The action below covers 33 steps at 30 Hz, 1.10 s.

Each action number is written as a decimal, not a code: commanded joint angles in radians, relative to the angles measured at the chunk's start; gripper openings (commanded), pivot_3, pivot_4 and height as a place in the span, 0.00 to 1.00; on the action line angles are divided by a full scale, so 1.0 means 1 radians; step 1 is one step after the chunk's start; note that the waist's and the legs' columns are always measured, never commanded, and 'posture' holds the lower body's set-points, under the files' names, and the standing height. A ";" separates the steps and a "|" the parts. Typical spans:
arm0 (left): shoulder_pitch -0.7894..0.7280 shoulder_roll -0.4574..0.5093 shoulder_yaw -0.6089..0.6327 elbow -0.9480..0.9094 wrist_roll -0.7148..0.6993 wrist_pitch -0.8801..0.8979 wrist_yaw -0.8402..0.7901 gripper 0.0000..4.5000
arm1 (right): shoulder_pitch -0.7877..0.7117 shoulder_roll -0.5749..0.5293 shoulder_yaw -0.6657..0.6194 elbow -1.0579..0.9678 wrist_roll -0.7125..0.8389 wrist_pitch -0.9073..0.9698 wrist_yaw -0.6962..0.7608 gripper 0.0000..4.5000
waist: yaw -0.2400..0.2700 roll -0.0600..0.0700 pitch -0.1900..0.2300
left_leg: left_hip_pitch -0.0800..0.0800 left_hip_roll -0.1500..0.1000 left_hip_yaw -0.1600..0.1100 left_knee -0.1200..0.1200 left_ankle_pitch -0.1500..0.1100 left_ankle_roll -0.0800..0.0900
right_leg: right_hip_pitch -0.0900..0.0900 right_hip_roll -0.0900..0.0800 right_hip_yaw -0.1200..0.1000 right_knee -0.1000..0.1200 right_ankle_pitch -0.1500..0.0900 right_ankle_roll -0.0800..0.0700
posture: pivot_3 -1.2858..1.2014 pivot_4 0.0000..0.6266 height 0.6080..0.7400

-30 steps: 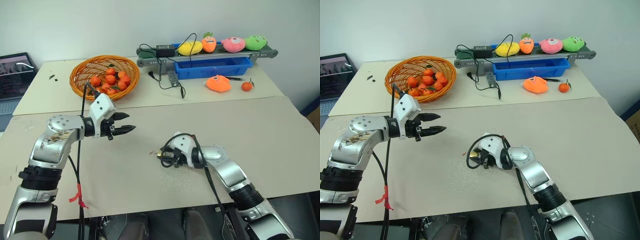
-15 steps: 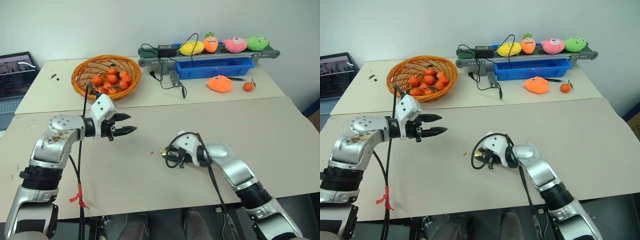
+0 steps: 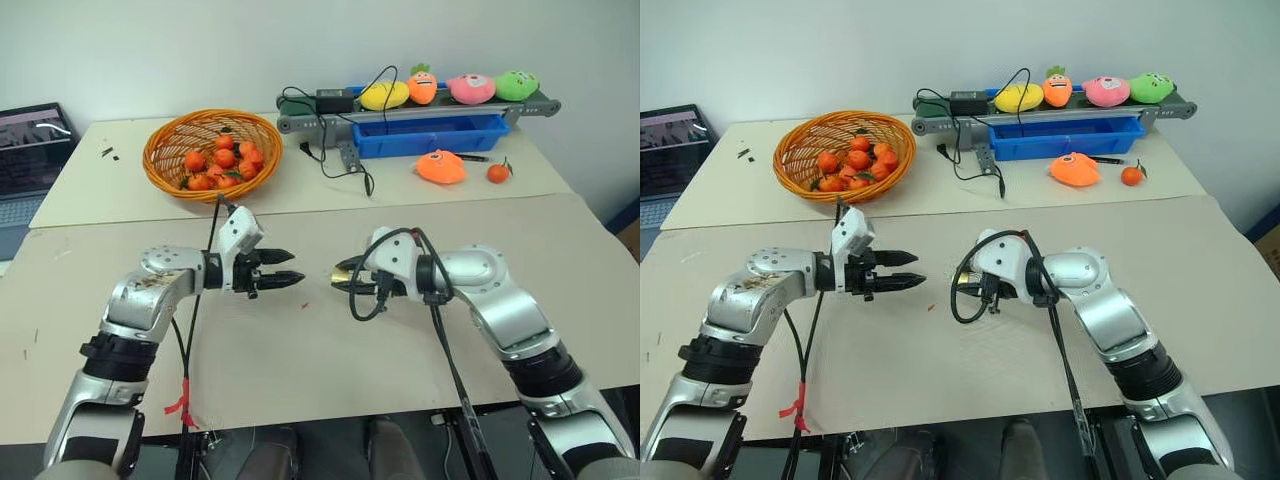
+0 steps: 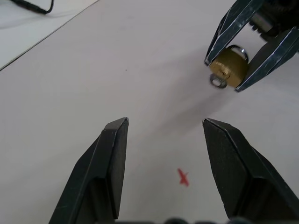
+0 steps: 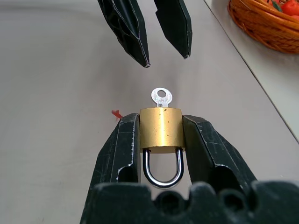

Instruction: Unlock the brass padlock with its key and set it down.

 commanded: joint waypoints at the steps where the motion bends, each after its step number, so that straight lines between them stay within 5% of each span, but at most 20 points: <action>1: -0.030 0.008 0.072 -0.063 -0.100 0.121 0.021 0.60 | -0.005 -0.026 -0.047 -0.044 0.012 -0.023 -0.002 0.21 | -0.002 0.000 0.000 | 0.000 0.000 0.000 0.000 0.000 0.000 | 0.000 0.000 0.000 0.000 0.000 0.000 | 0.52 0.24 0.98; 12: 0.035 0.050 0.137 -0.188 -0.335 0.398 0.040 0.60 | -0.079 -0.043 -0.080 -0.015 0.030 -0.029 -0.005 0.21 | 0.000 0.000 0.000 | 0.000 0.001 0.000 0.000 0.000 0.000 | 0.000 0.000 0.000 0.000 0.000 -0.001 | 0.52 0.24 0.98; 33: -0.151 -0.231 0.429 0.068 -0.624 0.850 0.428 0.60 | -0.035 -0.088 -0.119 -0.118 0.144 -0.013 0.031 0.21 | 0.019 0.000 0.000 | 0.001 0.001 0.000 0.001 0.000 0.000 | 0.000 0.000 0.001 0.000 0.001 -0.001 | 0.52 0.24 0.98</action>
